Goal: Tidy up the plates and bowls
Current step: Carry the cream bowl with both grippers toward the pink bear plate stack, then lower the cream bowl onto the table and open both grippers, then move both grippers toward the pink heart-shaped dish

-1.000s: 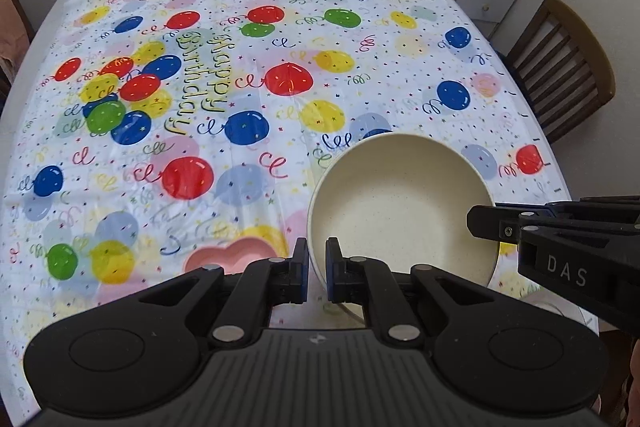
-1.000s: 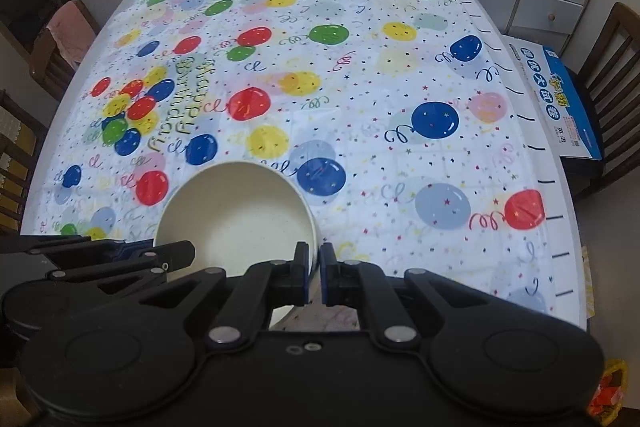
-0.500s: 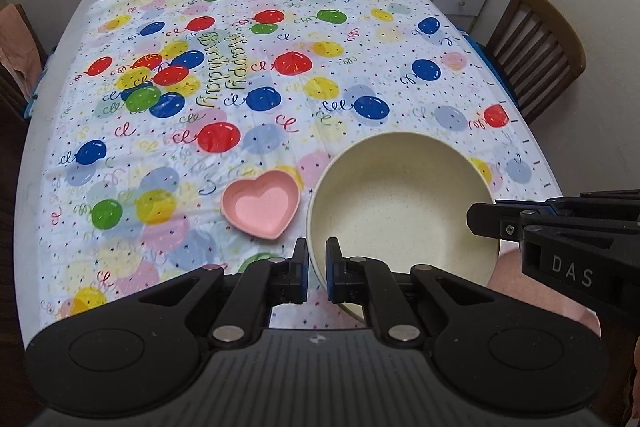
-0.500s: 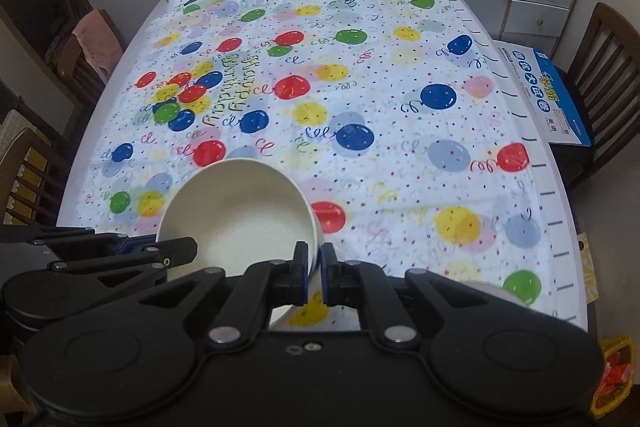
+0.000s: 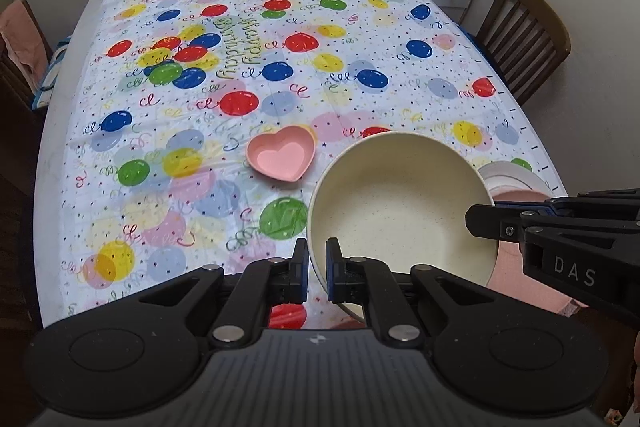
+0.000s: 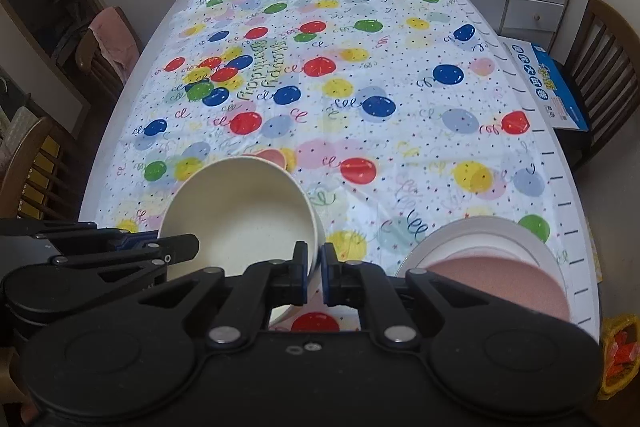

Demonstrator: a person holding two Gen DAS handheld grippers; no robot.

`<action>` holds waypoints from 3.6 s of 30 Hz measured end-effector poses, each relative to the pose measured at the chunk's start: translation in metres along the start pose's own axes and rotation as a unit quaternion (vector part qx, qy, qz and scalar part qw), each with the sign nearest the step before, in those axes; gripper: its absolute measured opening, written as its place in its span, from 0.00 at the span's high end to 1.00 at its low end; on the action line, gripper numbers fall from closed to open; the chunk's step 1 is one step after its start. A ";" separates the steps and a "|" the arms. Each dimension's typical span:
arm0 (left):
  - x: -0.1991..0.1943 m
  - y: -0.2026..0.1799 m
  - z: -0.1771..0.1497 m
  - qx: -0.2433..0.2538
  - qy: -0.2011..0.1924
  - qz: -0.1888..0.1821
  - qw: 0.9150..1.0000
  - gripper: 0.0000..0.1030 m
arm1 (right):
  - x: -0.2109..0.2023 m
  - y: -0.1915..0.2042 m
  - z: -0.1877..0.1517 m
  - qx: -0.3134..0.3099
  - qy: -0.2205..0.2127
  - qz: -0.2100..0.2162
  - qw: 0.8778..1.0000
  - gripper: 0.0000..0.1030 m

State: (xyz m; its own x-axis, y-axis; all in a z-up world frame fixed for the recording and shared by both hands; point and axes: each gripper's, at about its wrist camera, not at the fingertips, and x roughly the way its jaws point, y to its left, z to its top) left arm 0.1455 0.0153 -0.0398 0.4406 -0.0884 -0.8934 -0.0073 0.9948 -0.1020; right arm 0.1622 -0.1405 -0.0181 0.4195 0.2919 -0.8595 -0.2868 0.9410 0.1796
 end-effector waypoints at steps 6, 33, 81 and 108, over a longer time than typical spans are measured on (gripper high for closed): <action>-0.006 0.009 -0.019 -0.002 0.010 -0.004 1.000 0.92 | -0.005 0.012 -0.018 0.003 0.005 0.003 1.000 0.95; 0.011 0.016 -0.087 -0.006 0.071 -0.013 0.997 0.92 | 0.011 0.024 -0.089 0.024 0.057 0.004 0.998 0.95; -0.028 0.027 -0.067 0.009 0.009 -0.032 0.999 0.91 | -0.014 0.032 -0.066 0.013 0.024 0.019 0.999 0.70; -0.008 0.058 0.013 -0.049 -0.067 0.002 0.997 0.26 | -0.007 0.028 0.020 -0.013 -0.069 0.035 0.997 0.10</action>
State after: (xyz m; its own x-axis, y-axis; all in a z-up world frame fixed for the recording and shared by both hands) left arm 0.1529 0.0739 -0.0326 0.5555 -0.0704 -0.8286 -0.0933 0.9848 -0.1462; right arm 0.1687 -0.1126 0.0022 0.5125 0.3785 -0.7707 -0.3404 0.9136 0.2224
